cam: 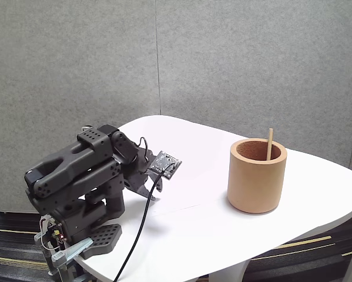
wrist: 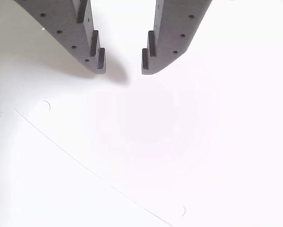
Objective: Grab the pen and put it in the pen holder.
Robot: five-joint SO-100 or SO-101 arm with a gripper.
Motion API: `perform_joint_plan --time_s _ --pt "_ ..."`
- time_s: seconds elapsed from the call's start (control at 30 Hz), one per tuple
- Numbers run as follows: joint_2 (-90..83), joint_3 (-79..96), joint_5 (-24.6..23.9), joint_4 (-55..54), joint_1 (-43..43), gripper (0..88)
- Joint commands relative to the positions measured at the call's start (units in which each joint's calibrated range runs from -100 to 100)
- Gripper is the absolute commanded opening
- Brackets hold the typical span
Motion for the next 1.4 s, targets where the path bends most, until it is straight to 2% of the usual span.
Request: perform_joint_plan --time_s 0.0,1.37 --pt "-0.1 -0.1 -0.2 -0.6 0.6 10.3" --pt "-4.1 0.8 0.1 -0.2 0.6 10.3"
